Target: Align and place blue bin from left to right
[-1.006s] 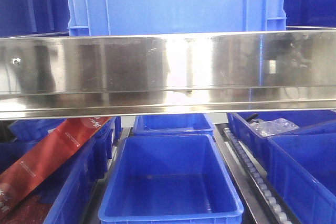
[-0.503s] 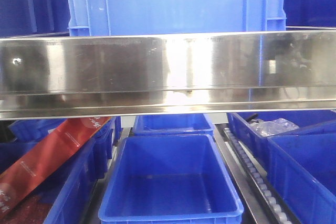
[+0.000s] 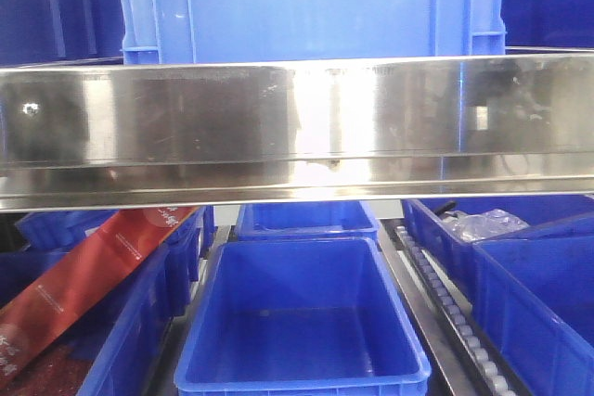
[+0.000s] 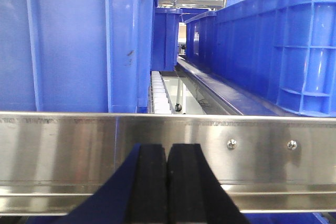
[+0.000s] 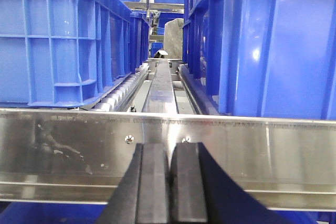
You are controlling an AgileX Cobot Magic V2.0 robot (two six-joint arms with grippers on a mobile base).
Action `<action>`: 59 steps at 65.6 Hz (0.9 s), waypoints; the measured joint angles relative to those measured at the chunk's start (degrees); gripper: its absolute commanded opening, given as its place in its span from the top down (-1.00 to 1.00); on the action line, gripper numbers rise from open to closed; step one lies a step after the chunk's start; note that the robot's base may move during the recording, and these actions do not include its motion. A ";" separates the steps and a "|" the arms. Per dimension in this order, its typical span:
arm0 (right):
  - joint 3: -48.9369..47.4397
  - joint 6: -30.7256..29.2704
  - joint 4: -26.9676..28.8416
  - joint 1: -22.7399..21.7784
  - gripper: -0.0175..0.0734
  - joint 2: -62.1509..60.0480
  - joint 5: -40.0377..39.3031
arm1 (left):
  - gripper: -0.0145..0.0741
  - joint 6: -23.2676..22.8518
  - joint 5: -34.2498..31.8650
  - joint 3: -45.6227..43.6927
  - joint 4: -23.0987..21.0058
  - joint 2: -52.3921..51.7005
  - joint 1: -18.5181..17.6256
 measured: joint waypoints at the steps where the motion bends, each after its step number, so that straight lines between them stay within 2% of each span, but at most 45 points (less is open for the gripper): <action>1: 0.00 0.00 0.00 0.00 0.79 0.00 0.00 | 0.92 0.00 0.00 0.00 0.00 0.00 0.00; 19: 0.00 0.00 0.00 0.00 0.79 0.00 0.00 | 0.92 0.05 -2.27 0.00 0.00 0.00 0.00; 59: 0.00 0.00 0.00 0.00 0.79 0.00 0.00 | 0.92 0.14 -2.35 0.00 0.00 0.00 0.00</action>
